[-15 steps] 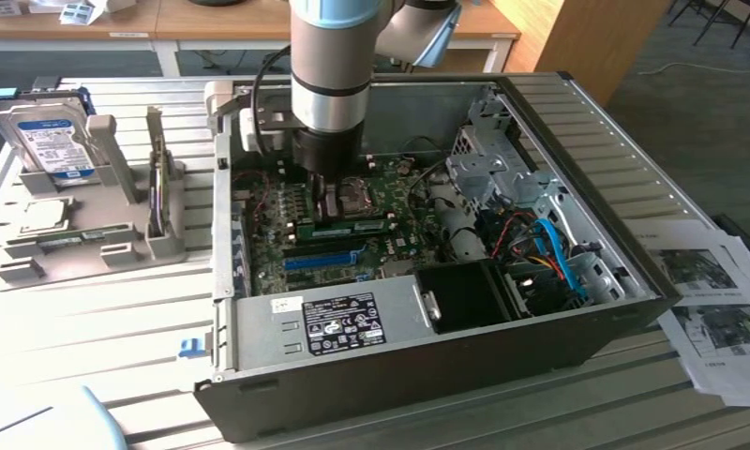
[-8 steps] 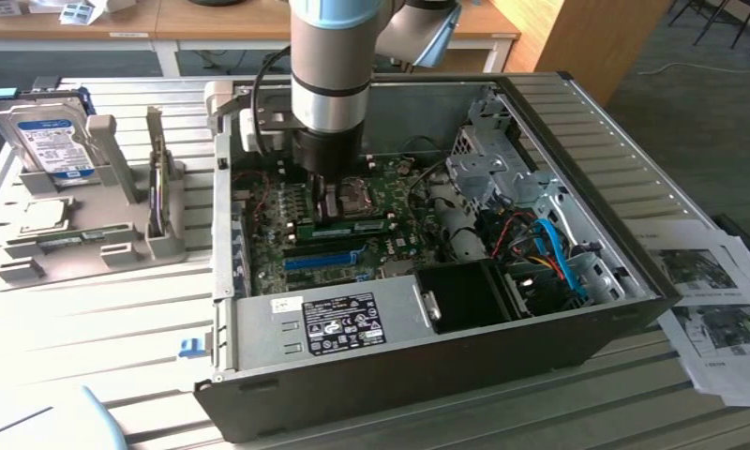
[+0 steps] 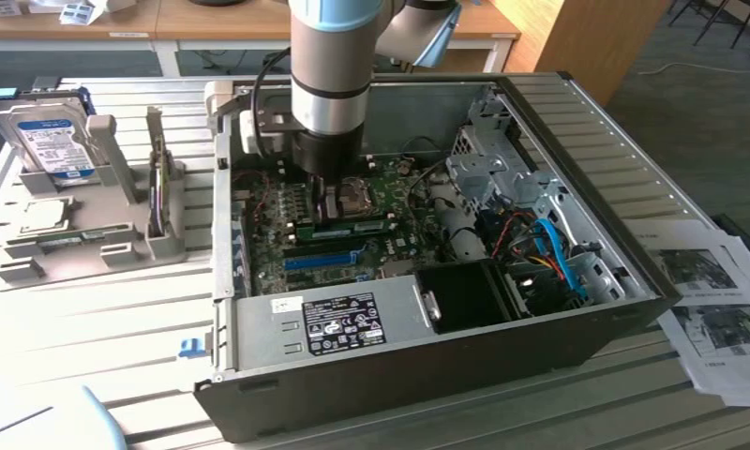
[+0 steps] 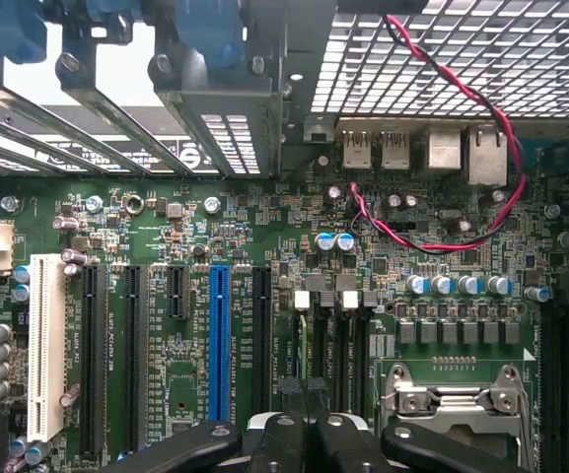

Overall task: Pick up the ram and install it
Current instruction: 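Press down the ram until it locks into place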

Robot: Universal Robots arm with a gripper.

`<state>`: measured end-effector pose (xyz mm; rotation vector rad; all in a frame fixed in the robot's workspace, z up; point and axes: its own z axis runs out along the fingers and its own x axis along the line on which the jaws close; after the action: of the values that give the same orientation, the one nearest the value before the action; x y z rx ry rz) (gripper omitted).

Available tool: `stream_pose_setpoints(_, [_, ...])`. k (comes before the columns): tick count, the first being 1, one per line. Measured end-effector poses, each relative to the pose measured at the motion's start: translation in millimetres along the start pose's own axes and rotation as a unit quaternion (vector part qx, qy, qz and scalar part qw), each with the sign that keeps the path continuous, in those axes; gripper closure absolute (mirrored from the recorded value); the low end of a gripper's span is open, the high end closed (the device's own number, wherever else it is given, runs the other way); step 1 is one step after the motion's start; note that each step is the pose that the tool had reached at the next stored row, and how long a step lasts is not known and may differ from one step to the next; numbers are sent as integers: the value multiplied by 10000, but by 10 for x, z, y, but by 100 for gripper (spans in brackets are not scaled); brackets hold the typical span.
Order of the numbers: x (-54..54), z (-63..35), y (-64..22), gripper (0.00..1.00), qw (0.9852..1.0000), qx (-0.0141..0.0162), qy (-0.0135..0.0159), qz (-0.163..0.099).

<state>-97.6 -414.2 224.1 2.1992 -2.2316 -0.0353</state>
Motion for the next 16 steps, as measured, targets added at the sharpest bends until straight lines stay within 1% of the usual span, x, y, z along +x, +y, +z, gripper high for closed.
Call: stream_pose_setpoints(16, [1,19,-1,91,10000,0,-1,0])
